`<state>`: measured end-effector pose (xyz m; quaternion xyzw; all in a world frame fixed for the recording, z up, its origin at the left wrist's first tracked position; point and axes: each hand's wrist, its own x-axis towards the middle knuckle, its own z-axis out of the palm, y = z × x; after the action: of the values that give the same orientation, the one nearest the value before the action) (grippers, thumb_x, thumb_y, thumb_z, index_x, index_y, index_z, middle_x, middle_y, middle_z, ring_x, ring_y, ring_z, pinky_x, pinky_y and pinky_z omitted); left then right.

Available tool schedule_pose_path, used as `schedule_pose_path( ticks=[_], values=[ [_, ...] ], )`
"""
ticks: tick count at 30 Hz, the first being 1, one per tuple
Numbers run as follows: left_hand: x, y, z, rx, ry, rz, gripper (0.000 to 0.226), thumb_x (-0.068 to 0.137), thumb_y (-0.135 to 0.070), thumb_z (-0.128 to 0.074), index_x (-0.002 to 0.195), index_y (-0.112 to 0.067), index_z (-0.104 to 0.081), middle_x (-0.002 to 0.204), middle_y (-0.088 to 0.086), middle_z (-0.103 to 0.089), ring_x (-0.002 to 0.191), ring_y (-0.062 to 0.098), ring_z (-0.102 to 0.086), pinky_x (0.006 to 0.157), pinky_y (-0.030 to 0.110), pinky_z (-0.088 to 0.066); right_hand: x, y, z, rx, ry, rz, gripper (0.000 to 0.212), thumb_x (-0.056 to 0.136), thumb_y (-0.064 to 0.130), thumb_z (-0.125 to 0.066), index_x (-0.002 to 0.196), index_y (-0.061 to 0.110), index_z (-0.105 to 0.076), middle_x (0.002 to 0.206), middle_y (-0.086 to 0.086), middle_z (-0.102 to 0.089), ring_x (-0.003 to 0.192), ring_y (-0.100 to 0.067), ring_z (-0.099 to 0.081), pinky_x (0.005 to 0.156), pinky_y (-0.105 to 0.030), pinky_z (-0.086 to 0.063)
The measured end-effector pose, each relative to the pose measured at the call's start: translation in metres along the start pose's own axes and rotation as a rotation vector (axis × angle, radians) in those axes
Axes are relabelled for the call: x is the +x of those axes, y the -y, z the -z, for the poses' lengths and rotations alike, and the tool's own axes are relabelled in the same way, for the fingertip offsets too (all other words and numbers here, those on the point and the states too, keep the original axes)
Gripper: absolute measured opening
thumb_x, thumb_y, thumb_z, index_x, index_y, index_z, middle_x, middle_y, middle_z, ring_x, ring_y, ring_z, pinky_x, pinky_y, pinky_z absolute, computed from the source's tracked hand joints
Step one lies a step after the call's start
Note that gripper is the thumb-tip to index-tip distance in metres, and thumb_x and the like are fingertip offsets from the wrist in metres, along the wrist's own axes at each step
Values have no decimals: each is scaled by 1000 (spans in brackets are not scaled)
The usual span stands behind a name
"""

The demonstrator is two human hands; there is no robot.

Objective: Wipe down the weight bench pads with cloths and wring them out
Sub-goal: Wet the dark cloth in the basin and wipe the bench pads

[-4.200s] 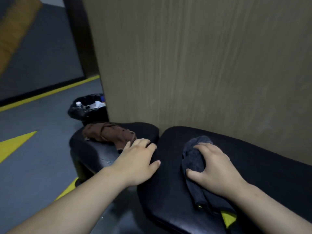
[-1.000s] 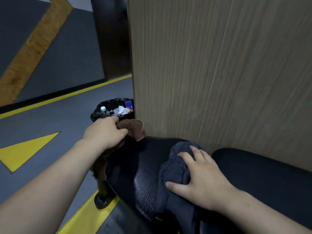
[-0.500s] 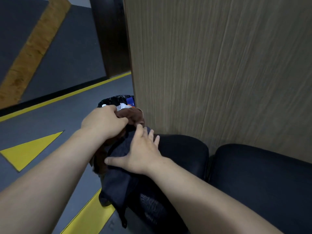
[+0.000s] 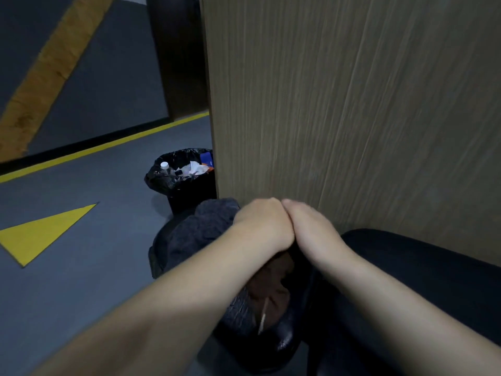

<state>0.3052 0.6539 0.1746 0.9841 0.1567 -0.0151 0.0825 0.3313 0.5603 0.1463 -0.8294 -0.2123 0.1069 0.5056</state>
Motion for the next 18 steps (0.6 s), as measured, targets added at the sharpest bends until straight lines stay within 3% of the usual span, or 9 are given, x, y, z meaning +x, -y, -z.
schedule_pose_path(
  ticks=[3, 6, 8, 10, 12, 14, 16, 18],
  values=[
    [-21, 10, -8, -50, -33, -35, 30, 94, -21, -46, 115, -7, -62, 120, 19, -61, 114, 35, -58, 88, 36, -47, -2, -19, -11, -201, 92, -73, 64, 85, 72, -15, 126, 41, -53, 157, -4, -34, 150, -30, -16, 120, -56, -4],
    [-38, 40, -7, -50, -181, -77, 36, 93, -39, -46, 111, -13, -61, 115, 17, -57, 114, 36, -53, 93, 39, -46, -8, -14, -14, -319, 97, -138, 72, 92, 69, -28, 153, 30, -29, 166, -9, -4, 151, -31, 8, 118, -55, 7],
    [-39, 71, -3, 49, -241, -15, 51, 88, -57, -46, 126, -24, -54, 122, 11, -51, 118, 33, -45, 96, 42, -45, -11, -10, -14, -452, 37, -119, 82, 90, 70, -40, 155, 23, -24, 165, -15, 6, 150, -36, 12, 117, -59, 6],
    [-33, 100, -2, 68, -162, 116, 69, 86, -70, -44, 146, -36, -36, 139, 10, -41, 127, 35, -37, 103, 44, -41, -13, -6, -17, -570, -24, -74, 89, 86, 68, -48, 156, 21, -17, 163, -17, 14, 148, -40, 18, 116, -63, 6],
    [-21, 122, -5, 52, -74, 231, 89, 76, -85, -43, 152, -46, -19, 150, 10, -30, 135, 37, -31, 106, 47, -38, -14, -5, -22, -626, -81, 22, 92, 84, 65, -51, 156, 29, -7, 162, -15, 23, 147, -40, 23, 116, -64, 7],
    [-9, 133, -8, -19, 11, 269, 104, 62, -95, -44, 152, -51, -15, 154, 10, -29, 137, 37, -31, 109, 47, -36, -15, -5, -29, -631, -98, 110, 90, 83, 68, -51, 155, 38, -8, 162, -9, 24, 147, -38, 23, 116, -64, 5],
    [-1, 137, -15, -148, 58, 237, 109, 59, -93, -53, 152, -49, -18, 152, 12, -36, 137, 35, -36, 112, 41, -35, -14, -4, -37, -610, -41, 78, 87, 81, 73, -51, 154, 41, -17, 164, -8, 15, 149, -39, 18, 117, -64, 1],
    [3, 140, -23, -227, 0, 196, 107, 59, -89, -59, 151, -46, -26, 142, 11, -45, 133, 34, -39, 109, 38, -37, -13, -7, -42, -654, 27, 22, 83, 81, 70, -54, 152, 39, -26, 166, -8, 8, 149, -40, 13, 118, -62, -2]
  ],
)
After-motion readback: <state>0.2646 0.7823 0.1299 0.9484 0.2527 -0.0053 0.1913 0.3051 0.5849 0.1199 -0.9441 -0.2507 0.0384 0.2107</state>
